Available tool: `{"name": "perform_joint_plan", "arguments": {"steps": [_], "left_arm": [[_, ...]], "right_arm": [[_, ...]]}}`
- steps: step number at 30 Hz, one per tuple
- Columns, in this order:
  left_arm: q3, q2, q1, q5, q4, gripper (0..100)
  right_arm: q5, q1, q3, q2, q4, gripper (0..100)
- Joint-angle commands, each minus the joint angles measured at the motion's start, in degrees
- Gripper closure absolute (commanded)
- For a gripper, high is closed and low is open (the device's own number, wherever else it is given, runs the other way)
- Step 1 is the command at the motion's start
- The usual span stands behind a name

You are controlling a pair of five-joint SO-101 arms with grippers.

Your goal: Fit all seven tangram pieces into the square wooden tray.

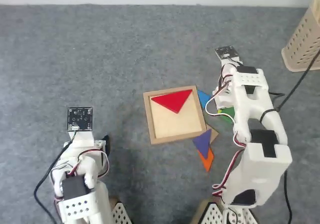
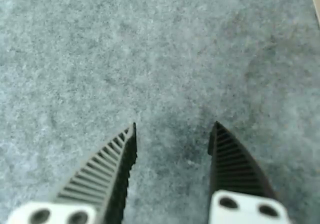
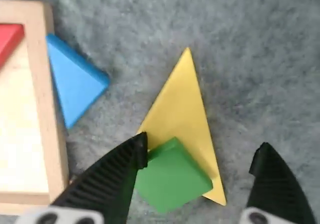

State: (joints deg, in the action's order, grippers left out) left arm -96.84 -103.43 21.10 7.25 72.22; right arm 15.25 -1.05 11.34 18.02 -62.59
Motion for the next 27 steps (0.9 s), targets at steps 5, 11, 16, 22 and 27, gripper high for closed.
{"name": "perform_joint_plan", "arguments": {"steps": [5,11,16,22,27], "left_arm": [[0.2,-0.9,0.3,-0.5,0.2,77],[0.2,-0.9,0.3,-0.5,0.2,77],[0.2,-0.9,0.3,-0.5,0.2,77],[0.2,-0.9,0.3,-0.5,0.2,77],[0.2,-0.9,0.3,-0.5,0.2,77]], "right_arm": [[6.8,-0.6,5.4,-7.2,0.8,67.0],[11.3,-4.1,7.6,-7.1,1.5,66.9],[12.6,-4.3,7.9,-7.2,1.0,66.7],[12.6,-4.4,7.6,-10.7,-0.1,66.7],[12.8,-8.2,12.9,-18.2,1.5,66.8]]}}
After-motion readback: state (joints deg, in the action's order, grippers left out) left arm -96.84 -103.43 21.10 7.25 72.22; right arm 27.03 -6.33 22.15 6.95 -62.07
